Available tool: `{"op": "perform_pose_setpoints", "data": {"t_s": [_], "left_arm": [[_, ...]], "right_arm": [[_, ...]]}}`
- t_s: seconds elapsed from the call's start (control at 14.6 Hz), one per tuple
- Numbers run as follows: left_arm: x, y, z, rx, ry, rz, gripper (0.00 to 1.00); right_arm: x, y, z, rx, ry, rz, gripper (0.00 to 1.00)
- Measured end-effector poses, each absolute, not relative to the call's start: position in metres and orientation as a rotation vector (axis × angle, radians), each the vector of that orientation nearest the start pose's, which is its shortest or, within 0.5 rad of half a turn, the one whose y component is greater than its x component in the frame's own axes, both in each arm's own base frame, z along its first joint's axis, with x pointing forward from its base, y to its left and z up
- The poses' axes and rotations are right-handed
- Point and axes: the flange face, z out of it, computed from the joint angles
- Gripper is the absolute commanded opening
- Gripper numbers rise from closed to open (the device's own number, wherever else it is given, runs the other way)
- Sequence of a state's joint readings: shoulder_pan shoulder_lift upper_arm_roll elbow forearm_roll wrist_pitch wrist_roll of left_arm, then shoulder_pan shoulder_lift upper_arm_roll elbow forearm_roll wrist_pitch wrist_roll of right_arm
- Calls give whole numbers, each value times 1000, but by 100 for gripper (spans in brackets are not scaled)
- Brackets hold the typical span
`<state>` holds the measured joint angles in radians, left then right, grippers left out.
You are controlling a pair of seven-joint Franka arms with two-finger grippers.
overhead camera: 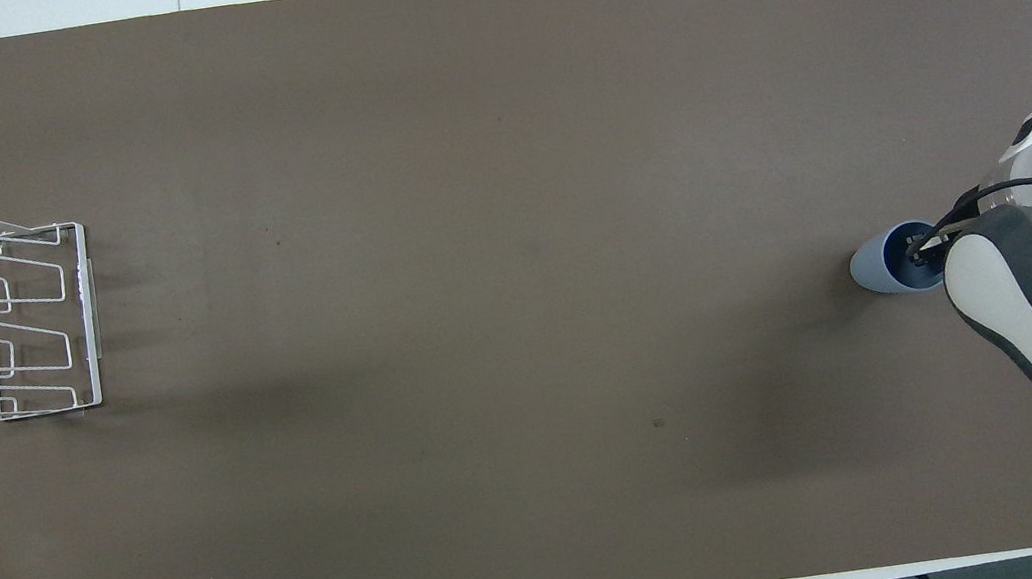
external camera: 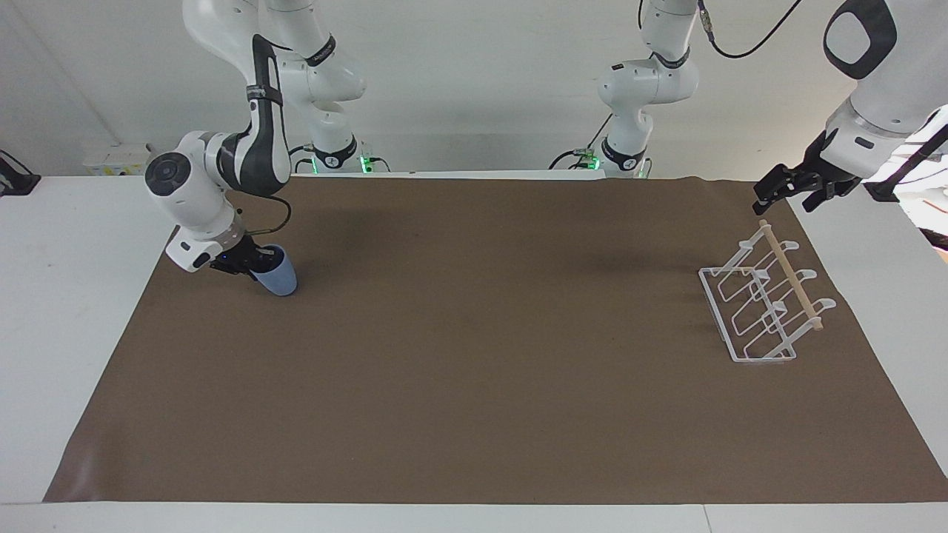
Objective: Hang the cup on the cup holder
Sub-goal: 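Reach the right gripper down to the blue cup and grasp its rim, then lift the cup with the right gripper while the left gripper approaches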
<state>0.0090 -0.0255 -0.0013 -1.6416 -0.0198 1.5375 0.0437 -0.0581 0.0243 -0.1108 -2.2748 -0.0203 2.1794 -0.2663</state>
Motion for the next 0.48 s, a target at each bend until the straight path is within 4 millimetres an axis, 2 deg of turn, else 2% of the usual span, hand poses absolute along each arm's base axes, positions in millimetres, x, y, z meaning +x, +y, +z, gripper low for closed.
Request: {"op": "perform_pose_setpoints", "data": {"t_s": [0.14, 0.27, 0.48], "left_arm": [[541, -13, 602, -3158, 100, 124, 100], [541, -18, 602, -3157, 113, 124, 100], [541, -12, 602, -3158, 93, 125, 100]], "right_arm": [[499, -86, 337, -3122, -173, 197, 0], [503, -81, 349, -3089, -158, 250, 0], [520, -41, 393, -2890, -109, 269, 0]]}}
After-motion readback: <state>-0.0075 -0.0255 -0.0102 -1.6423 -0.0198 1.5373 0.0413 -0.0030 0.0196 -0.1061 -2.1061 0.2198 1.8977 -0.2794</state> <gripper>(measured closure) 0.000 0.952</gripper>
